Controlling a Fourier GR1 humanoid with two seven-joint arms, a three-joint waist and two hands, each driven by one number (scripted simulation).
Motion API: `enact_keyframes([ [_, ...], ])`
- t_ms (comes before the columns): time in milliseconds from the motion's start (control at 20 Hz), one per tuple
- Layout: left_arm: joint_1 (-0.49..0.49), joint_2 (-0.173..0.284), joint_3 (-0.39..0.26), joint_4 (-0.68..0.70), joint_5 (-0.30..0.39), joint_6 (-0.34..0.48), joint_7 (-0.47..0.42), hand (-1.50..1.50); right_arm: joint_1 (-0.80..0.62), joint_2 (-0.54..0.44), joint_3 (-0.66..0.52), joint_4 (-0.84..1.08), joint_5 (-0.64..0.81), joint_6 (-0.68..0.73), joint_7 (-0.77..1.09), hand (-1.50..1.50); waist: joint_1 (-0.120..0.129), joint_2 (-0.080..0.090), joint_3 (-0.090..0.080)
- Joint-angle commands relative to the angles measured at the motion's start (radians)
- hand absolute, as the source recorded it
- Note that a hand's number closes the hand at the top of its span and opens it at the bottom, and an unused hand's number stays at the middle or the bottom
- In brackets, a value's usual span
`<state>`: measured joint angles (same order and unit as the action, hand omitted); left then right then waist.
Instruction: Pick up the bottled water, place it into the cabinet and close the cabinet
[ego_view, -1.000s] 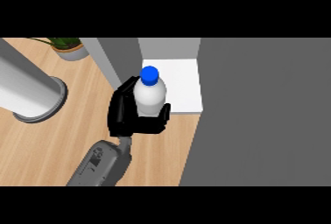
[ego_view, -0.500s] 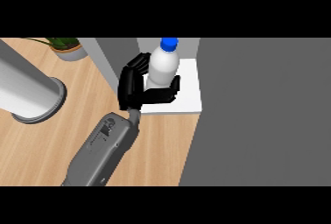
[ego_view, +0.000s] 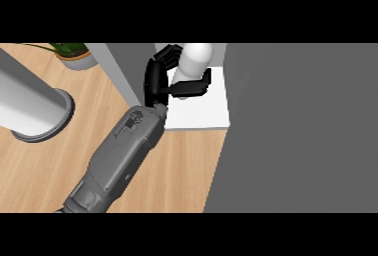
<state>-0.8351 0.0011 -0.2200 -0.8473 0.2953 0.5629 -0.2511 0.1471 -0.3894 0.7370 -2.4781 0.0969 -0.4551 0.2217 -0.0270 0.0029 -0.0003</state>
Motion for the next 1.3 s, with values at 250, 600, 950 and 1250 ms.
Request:
enact_keyframes([
  [250,-0.143,-0.001,0.041,0.299,-0.025,0.052,-0.094,1.50,0.020,-0.008,-0.022,-0.086,0.002,0.004,0.010,-1.50,-0.009,0.005,0.000],
  [600,-0.221,-0.001,0.050,0.496,-0.037,0.108,-0.131,1.50,0.043,-0.030,-0.006,-0.098,-0.007,0.019,-0.015,-1.50,-0.026,0.007,0.000],
  [950,-0.239,-0.001,0.109,0.617,-0.020,0.086,-0.212,1.50,0.043,-0.016,0.031,-0.053,-0.002,0.009,-0.058,-1.50,-0.043,0.017,-0.001],
  [1250,-0.268,0.035,0.130,0.693,-0.044,0.118,-0.240,1.50,0.032,-0.045,-0.007,-0.117,-0.026,0.014,-0.004,-1.50,-0.045,0.020,-0.002],
])
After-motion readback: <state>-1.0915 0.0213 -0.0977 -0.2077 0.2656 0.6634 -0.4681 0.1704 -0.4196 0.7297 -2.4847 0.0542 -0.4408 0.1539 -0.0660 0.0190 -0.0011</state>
